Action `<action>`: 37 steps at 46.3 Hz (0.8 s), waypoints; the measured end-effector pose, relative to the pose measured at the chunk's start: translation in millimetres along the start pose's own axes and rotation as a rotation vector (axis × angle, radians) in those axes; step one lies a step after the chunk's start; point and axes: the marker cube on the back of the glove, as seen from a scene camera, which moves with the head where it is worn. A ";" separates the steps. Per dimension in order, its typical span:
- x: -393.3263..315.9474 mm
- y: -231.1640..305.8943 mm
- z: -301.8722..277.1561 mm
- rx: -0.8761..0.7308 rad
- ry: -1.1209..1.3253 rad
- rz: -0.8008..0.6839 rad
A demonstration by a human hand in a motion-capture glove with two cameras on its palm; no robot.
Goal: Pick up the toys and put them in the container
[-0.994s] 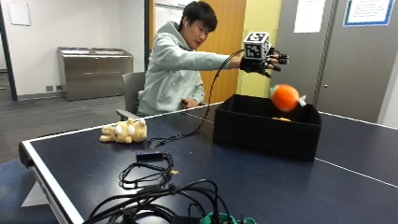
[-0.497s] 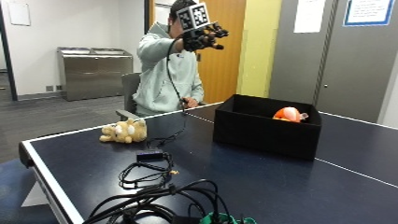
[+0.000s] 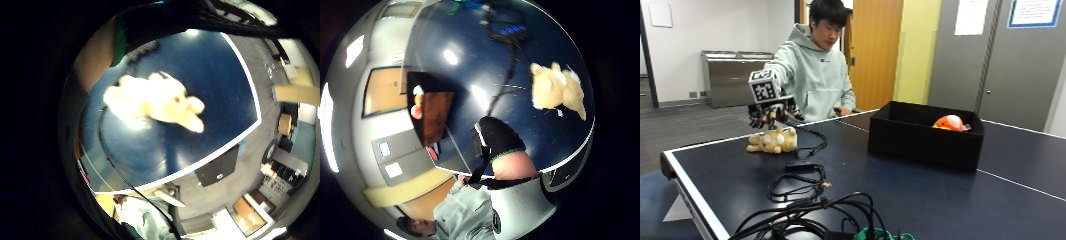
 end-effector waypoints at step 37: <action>-109.8 78.3 21.8 -0.633 0.277 -0.076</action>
